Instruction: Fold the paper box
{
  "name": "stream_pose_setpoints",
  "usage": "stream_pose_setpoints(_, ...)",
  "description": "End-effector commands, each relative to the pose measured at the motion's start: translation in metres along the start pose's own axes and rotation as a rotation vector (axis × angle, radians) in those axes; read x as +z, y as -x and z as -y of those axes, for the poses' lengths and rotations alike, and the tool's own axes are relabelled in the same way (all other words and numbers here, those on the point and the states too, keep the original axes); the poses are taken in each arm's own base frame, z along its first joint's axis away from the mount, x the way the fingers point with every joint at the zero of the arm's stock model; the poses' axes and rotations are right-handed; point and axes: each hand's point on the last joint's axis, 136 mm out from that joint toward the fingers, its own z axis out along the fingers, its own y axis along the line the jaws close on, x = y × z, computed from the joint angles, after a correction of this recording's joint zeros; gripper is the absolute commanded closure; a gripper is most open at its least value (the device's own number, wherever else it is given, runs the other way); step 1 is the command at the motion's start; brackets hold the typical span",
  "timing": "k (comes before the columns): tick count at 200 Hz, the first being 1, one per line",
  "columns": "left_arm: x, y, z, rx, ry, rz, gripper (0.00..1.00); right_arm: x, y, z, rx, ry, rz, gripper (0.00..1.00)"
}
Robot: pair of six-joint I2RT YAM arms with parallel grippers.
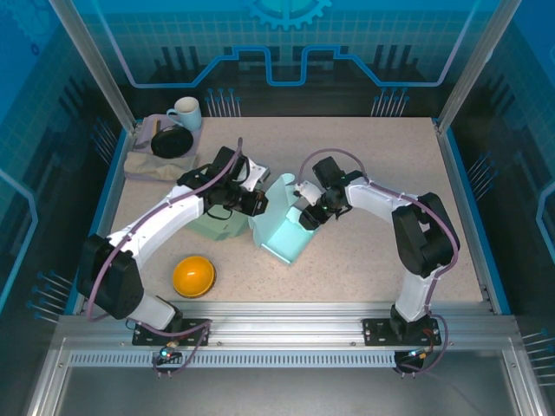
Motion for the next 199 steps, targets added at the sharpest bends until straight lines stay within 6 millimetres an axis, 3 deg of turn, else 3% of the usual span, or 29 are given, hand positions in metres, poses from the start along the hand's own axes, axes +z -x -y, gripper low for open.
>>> stream_pose_setpoints(1, -0.006, 0.017, 0.009, -0.054, -0.082, 0.04, 0.99, 0.002, -0.005, -0.011, -0.034, 0.045, -0.033, 0.53)
stream_pose_setpoints(55, 0.017, 0.004, -0.014, -0.175, -0.086, -0.053, 1.0, 0.004, -0.011, -0.013, -0.105, 0.02, -0.097, 0.6)
stream_pose_setpoints(127, 0.015, 0.006, -0.009, -0.163, -0.12, -0.029, 1.0, 0.014, -0.016, -0.009, -0.198, -0.013, -0.191, 0.61)
stream_pose_setpoints(139, 0.015, 0.005, -0.009, -0.166, -0.12, -0.029, 1.0, 0.016, -0.014, -0.007, -0.223, -0.036, -0.191, 0.65)
stream_pose_setpoints(172, 0.016, 0.005, -0.013, -0.188, -0.094, -0.034, 1.0, 0.019, -0.011, 0.007, -0.305, -0.195, -0.162, 0.75)
stream_pose_setpoints(199, 0.018, 0.002, -0.023, -0.239, -0.05, -0.046, 1.0, 0.012, -0.01, 0.036, -0.325, -0.415, -0.144, 0.78)
